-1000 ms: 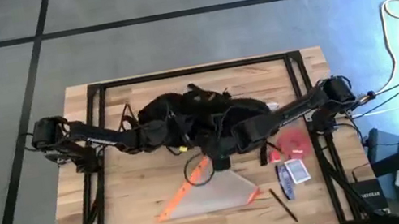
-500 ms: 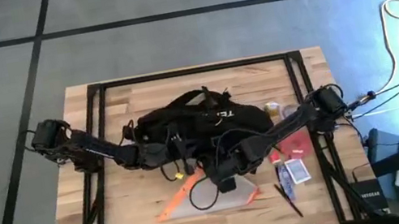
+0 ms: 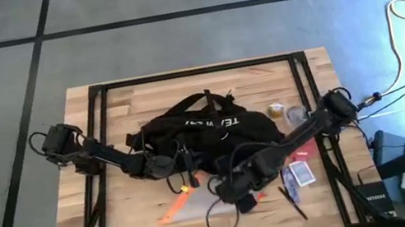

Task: Unpack backpack
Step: Remove the white charger cable from the black bag

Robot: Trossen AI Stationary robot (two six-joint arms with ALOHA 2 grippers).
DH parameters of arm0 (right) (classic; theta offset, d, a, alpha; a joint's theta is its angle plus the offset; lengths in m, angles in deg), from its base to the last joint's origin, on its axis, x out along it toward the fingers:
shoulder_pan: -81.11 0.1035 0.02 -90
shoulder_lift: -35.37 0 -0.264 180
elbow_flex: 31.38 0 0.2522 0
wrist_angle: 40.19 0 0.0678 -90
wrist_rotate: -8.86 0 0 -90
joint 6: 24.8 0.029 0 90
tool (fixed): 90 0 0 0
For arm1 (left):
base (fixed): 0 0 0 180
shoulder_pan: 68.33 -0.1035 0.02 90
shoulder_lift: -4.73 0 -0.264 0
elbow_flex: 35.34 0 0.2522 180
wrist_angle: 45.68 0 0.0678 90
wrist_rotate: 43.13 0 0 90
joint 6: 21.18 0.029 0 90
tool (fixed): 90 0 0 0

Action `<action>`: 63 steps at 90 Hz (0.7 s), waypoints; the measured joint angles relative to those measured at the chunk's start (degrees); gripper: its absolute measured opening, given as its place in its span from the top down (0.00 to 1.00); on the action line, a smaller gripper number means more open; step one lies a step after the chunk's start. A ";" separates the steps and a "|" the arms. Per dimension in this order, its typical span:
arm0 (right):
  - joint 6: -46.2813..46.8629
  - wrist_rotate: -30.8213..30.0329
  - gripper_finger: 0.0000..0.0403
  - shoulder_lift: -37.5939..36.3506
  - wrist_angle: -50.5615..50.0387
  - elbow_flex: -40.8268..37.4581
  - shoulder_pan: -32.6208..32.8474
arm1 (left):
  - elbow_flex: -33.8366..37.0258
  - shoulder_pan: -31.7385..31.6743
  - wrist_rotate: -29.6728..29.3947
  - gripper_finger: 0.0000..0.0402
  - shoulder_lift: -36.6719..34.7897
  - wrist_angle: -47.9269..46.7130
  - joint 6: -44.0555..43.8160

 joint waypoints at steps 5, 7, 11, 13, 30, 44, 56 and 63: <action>-1.28 -0.64 0.49 0.00 0.13 0.74 0.41 | 0.00 0.00 0.00 1.00 0.00 0.69 0.34; -1.46 -1.46 0.50 0.00 0.12 0.94 0.43 | 0.00 0.06 -0.01 1.00 0.00 0.83 0.38; -1.34 -3.84 0.53 0.00 -0.25 1.23 0.41 | 0.00 0.21 -0.04 1.00 0.00 1.15 0.40; -0.75 -4.65 0.55 0.00 -0.65 1.41 0.39 | 0.00 0.22 -0.05 1.00 0.00 1.18 0.41; 4.38 3.76 0.66 0.00 -1.72 3.14 -2.10 | 0.00 0.77 -0.03 1.00 0.00 0.76 0.62; 7.39 4.13 0.74 -0.04 -4.83 3.70 -5.35 | 0.00 1.16 -0.06 1.00 0.00 1.15 1.86; 8.43 4.47 0.78 -0.07 -6.60 2.54 -7.94 | 0.00 1.05 -0.06 1.00 0.00 1.16 1.62; 8.59 3.47 0.80 -0.04 -8.68 2.30 -8.91 | 0.00 1.03 -0.06 1.00 0.00 1.16 1.65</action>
